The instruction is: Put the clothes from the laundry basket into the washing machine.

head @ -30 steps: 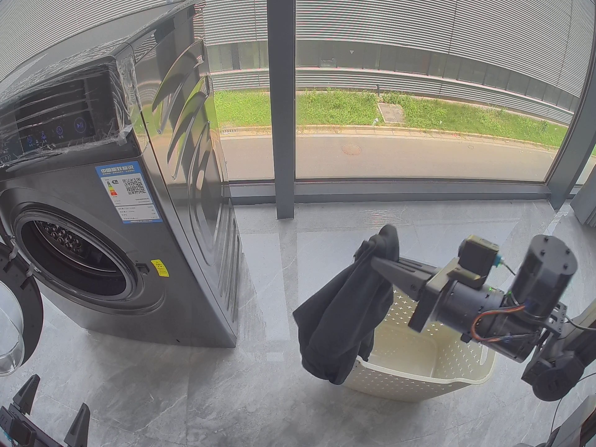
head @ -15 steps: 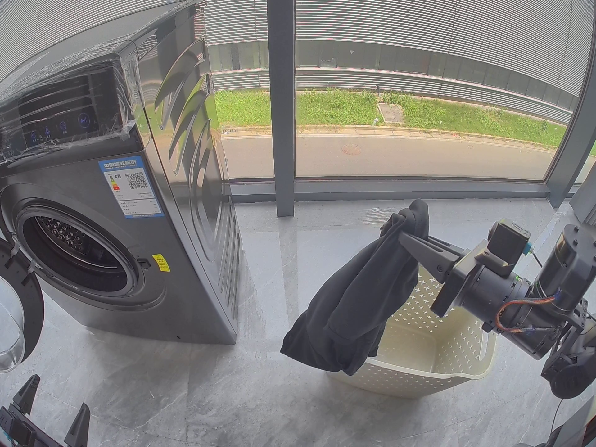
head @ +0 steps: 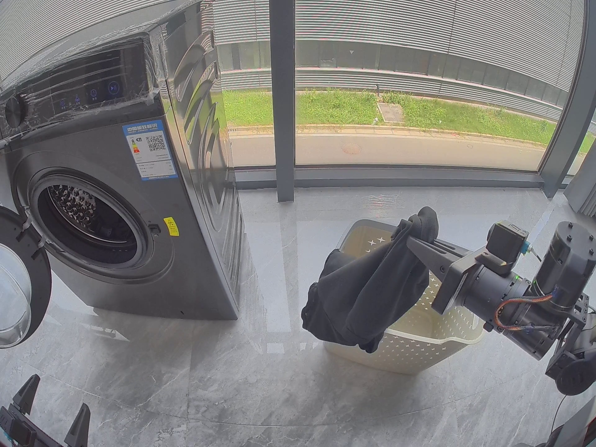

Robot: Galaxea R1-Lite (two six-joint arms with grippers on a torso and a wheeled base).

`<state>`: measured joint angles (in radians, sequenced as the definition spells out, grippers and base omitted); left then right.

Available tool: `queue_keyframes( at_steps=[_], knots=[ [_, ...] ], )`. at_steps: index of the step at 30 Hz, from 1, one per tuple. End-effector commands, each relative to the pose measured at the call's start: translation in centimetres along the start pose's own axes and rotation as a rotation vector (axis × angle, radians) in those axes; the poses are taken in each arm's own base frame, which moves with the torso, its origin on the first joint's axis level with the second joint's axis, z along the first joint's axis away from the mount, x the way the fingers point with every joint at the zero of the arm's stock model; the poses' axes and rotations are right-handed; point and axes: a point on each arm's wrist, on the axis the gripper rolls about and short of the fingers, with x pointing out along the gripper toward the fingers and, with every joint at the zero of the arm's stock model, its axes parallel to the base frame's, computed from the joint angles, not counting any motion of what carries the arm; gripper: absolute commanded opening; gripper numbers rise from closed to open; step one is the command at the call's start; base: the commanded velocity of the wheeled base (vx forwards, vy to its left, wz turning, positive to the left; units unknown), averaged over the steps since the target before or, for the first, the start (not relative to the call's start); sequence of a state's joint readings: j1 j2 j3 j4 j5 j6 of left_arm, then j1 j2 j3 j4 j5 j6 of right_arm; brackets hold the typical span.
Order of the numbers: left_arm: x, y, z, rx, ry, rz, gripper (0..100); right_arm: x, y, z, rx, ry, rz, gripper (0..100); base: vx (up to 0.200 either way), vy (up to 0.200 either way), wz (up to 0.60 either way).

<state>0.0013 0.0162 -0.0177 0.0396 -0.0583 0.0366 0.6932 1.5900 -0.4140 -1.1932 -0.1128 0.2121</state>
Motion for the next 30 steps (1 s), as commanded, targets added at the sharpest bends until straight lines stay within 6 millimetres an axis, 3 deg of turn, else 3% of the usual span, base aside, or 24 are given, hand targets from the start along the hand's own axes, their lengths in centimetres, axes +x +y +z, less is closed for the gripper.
queue_keyframes(
  at_steps=[1,30],
  knots=[
    [0.0,0.0,-0.5,-0.003,0.000,0.000,100,-0.1,0.2,0.1,0.000,-0.004,0.010,0,0.000,0.200,0.00],
    [0.0,0.0,-0.5,-0.011,0.000,0.000,100,-0.4,1.3,-0.1,0.003,-0.013,0.070,0,0.000,0.200,0.00]
  ],
)
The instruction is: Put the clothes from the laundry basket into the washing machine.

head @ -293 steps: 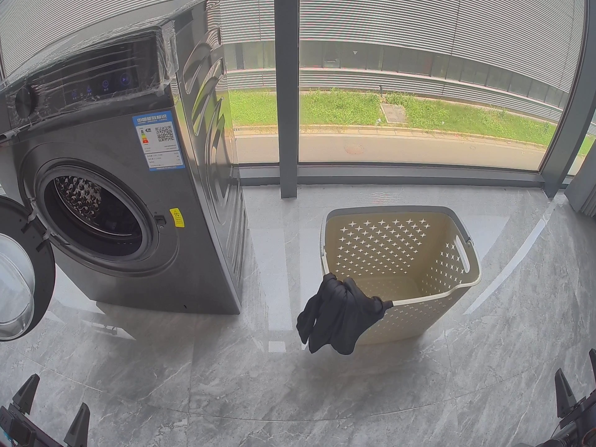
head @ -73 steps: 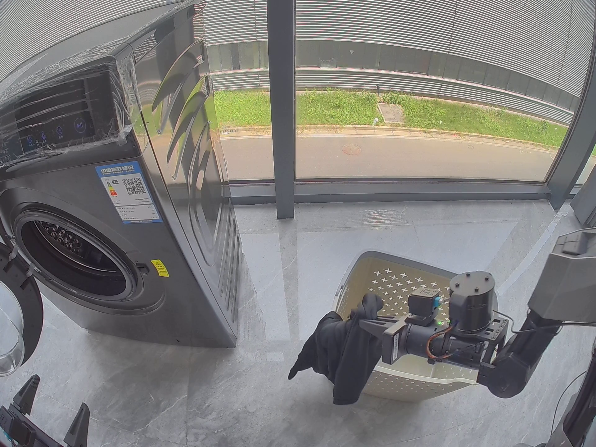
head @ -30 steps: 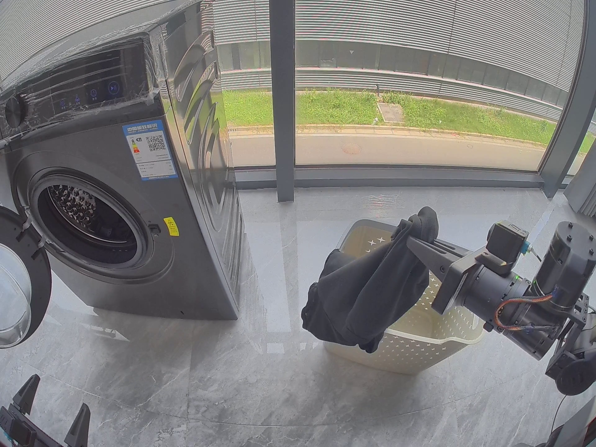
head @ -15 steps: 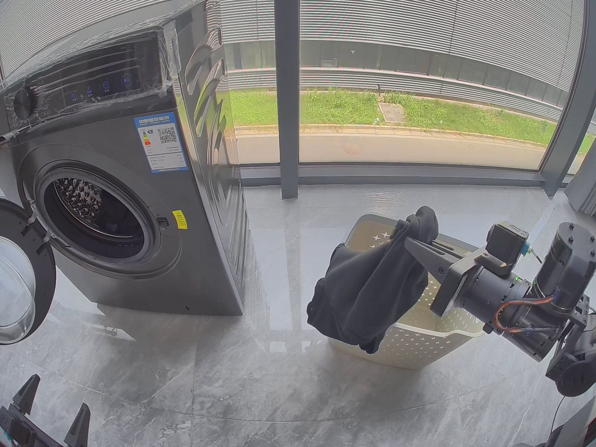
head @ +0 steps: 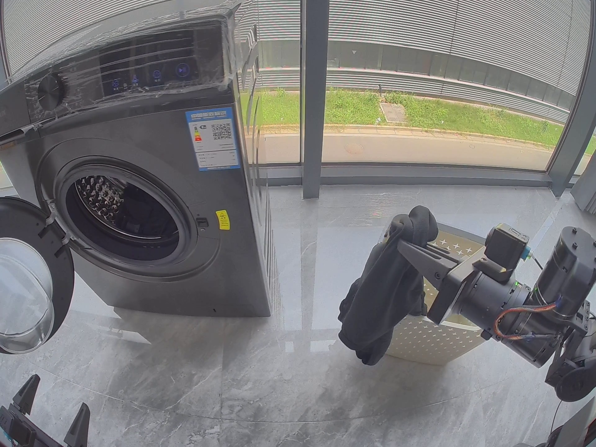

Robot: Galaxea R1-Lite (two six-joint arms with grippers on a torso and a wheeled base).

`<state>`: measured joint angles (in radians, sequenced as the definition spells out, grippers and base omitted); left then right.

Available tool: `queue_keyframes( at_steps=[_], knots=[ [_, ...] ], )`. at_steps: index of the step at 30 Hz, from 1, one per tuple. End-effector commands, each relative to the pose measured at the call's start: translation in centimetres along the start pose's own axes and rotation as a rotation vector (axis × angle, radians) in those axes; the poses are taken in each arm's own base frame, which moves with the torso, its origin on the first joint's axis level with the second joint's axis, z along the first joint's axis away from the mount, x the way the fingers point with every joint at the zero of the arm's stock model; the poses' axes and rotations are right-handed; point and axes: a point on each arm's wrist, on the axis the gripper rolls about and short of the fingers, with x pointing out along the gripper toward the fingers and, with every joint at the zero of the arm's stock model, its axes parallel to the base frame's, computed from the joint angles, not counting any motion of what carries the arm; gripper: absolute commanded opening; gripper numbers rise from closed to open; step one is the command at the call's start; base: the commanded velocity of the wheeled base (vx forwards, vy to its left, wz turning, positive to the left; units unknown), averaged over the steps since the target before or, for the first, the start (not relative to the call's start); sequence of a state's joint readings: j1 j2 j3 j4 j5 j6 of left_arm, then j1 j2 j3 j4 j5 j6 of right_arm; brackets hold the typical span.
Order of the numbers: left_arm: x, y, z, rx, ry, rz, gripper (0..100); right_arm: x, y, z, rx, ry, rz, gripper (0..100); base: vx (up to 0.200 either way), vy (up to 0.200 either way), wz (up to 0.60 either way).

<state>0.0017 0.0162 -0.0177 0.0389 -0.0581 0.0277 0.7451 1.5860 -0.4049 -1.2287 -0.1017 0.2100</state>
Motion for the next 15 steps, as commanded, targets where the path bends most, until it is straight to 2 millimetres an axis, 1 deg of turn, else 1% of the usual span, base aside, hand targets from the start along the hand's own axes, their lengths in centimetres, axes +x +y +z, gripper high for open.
queue_keyframes(
  at_steps=[1,10,13,15],
  knots=[
    [0.0,0.0,-0.5,-0.002,0.001,0.000,100,0.0,0.1,-0.1,0.000,0.002,0.004,0,0.000,0.200,0.00],
    [0.0,0.0,-0.5,-0.003,0.002,0.001,100,-0.3,1.1,-0.2,0.003,0.009,0.048,0,0.000,0.200,0.00],
    [0.0,0.0,-0.5,-0.003,0.002,0.001,100,-0.3,1.1,-0.2,0.003,0.006,0.050,0,0.000,0.200,0.00],
    [0.0,0.0,-0.5,-0.003,0.002,0.001,100,-0.4,1.4,0.0,0.007,-0.015,0.067,0,0.000,0.200,0.00]
  ],
)
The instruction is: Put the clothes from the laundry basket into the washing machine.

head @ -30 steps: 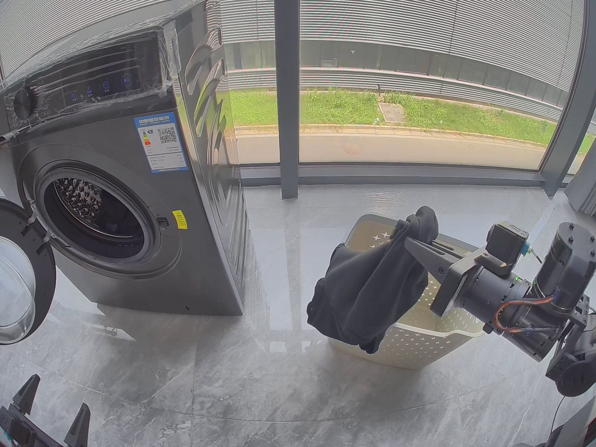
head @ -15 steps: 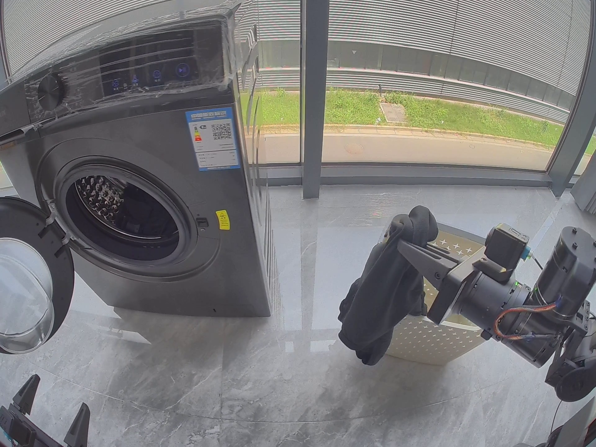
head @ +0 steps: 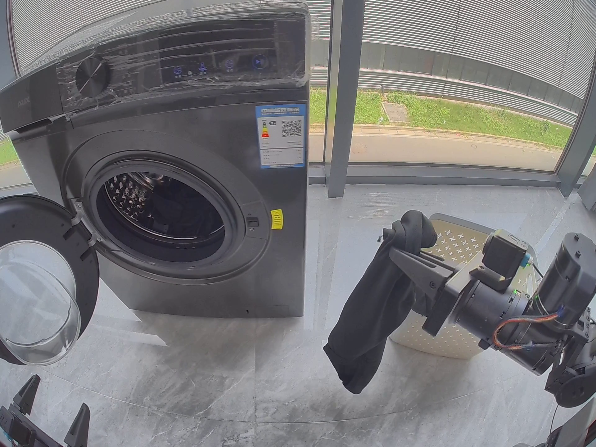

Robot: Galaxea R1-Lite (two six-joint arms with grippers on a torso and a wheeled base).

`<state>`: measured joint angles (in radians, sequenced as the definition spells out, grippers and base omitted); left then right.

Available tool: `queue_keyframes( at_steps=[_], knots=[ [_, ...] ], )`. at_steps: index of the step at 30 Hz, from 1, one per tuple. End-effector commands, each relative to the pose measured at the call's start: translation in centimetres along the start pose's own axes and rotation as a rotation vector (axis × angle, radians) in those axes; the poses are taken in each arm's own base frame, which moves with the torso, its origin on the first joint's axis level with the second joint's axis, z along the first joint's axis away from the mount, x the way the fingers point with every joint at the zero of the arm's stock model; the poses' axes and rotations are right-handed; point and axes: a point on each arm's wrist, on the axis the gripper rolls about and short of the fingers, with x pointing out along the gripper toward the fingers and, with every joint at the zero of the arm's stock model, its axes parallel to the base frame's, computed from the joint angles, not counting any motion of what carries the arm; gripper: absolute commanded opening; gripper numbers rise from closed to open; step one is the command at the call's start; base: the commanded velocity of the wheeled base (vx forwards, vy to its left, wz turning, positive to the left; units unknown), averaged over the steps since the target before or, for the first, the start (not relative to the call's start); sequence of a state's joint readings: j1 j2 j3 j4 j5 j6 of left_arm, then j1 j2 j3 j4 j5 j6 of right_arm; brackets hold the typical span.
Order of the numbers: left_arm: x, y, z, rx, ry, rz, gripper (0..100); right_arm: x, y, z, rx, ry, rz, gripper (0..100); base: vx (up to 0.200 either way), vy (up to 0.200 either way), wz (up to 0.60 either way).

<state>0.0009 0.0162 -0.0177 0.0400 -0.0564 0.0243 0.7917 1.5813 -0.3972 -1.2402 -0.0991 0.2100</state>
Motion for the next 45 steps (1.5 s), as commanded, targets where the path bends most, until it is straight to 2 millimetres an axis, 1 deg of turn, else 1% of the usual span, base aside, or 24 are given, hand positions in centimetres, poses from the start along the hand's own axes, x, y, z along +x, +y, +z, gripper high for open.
queue_keyframes(
  at_steps=[1,6,9,12,18,24,33,42,45],
  knots=[
    [0.0,0.0,-0.5,0.000,0.001,0.000,100,-0.1,0.3,0.2,0.003,-0.019,0.017,0,0.000,0.200,0.00],
    [0.0,0.0,-0.5,0.000,0.001,0.000,100,-0.1,0.7,0.1,0.004,-0.016,0.042,0,0.000,0.200,0.00],
    [0.0,0.0,-0.5,0.000,0.000,0.002,100,-0.5,1.1,0.1,0.007,-0.025,0.080,0,0.000,0.200,0.00],
    [0.0,0.0,-0.5,0.003,0.000,-0.001,100,-0.6,1.5,0.1,0.009,-0.040,0.108,0,0.000,0.000,0.00],
    [0.0,0.0,-0.5,0.003,0.000,-0.001,100,-0.4,1.2,0.3,0.010,-0.048,0.097,0,0.000,0.000,0.00],
    [0.0,0.0,-0.5,0.000,0.001,0.000,100,-0.2,0.8,0.3,0.008,-0.051,0.076,0,-0.200,0.000,0.00],
    [0.0,0.0,-0.5,0.002,0.001,0.000,100,-0.1,0.7,0.0,0.008,-0.037,0.071,0,0.000,0.000,0.00],
    [0.0,0.0,-0.5,0.000,0.001,-0.001,100,-0.1,0.7,-0.1,0.007,-0.032,0.072,0,0.000,0.200,0.00],
    [0.0,0.0,-0.5,0.000,0.001,0.000,100,0.0,0.6,-0.5,0.006,-0.020,0.069,0,0.000,0.200,0.00]
  ],
)
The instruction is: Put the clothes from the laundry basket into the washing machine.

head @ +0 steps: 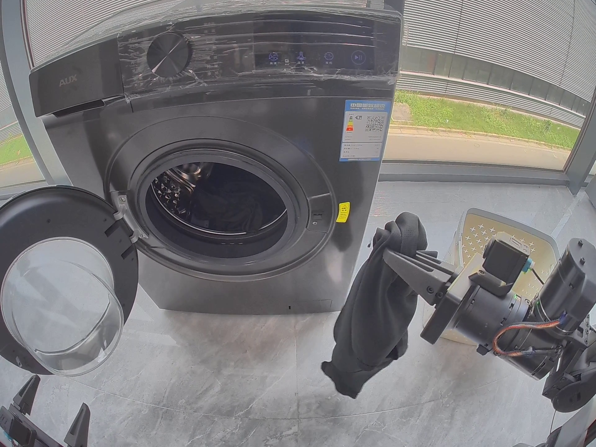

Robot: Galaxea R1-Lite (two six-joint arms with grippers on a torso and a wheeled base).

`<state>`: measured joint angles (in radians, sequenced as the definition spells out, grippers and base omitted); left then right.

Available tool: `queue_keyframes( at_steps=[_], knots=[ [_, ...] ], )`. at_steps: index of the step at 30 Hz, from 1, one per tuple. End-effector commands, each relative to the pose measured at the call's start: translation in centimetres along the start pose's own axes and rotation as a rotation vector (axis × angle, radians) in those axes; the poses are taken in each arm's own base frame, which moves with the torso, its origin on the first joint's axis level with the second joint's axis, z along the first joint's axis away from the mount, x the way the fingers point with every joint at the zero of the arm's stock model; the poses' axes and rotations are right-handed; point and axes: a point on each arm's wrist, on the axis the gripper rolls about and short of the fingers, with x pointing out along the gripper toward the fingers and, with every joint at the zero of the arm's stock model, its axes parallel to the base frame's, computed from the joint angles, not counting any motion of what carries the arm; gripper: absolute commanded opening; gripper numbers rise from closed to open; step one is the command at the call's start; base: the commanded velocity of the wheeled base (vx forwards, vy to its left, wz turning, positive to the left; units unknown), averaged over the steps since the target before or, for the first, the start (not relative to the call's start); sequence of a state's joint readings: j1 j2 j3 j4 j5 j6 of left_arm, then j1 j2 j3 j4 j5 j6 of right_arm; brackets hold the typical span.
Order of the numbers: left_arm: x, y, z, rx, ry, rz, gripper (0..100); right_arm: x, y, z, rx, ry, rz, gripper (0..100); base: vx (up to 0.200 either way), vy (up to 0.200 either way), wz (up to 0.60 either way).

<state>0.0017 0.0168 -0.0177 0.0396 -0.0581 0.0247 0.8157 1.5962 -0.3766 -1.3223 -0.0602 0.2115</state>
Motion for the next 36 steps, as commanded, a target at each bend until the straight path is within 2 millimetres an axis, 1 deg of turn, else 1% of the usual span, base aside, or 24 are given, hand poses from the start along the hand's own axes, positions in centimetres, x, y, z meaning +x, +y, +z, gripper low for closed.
queue_keyframes(
  at_steps=[1,9,15,21,30,36],
  knots=[
    [0.02,-0.01,-0.53,0.000,0.001,0.000,100,0.17,-0.07,-0.40,-0.001,0.015,-0.003,0,0.000,0.200,0.00],
    [0.02,-0.01,-0.51,0.003,0.000,0.001,100,0.22,-0.04,-0.47,-0.001,0.017,-0.001,0,0.000,0.200,0.00],
    [0.02,-0.01,-0.51,0.006,0.000,0.000,100,0.19,0.02,-0.54,-0.001,0.021,0.001,0,0.000,0.000,0.00],
    [0.02,-0.01,-0.51,0.003,0.000,0.001,100,0.19,0.02,-0.54,-0.001,0.021,0.001,0,-0.200,0.000,0.00],
    [0.02,-0.01,-0.53,0.001,0.001,0.001,100,0.19,0.00,-0.61,0.001,0.024,0.000,0,0.000,0.000,0.00],
    [0.01,0.00,-0.49,0.000,0.000,0.003,100,0.26,-0.01,-0.92,0.000,0.036,0.001,0,0.000,0.200,0.00]
  ],
)
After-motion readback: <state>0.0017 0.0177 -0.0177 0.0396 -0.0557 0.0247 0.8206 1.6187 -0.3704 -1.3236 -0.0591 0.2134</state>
